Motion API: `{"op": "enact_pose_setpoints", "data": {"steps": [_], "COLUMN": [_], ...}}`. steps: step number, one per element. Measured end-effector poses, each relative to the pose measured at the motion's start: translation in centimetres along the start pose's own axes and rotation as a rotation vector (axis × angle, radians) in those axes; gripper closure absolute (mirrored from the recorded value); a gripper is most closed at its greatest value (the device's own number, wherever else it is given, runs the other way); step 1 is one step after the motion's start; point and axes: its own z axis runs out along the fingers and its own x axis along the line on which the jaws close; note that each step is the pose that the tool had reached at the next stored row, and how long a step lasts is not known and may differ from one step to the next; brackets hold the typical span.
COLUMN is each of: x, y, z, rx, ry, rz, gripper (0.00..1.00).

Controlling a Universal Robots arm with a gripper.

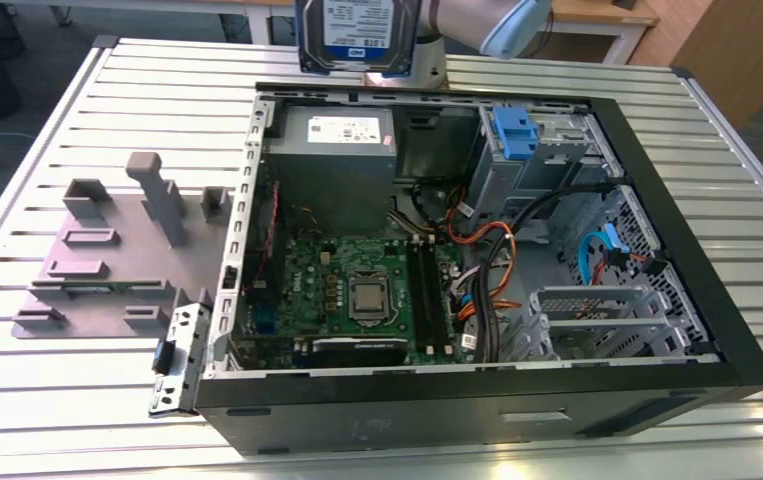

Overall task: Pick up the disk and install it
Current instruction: 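Pick up the disk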

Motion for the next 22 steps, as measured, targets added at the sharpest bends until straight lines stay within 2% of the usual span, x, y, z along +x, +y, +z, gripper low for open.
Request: {"op": "enact_pose_setpoints", "data": {"steps": [22], "x": [-0.01], "y": [-0.75], "z": [-0.02], "rx": [0.0], "ry": [0.0], "rz": [0.0], "gripper": [0.63]}}
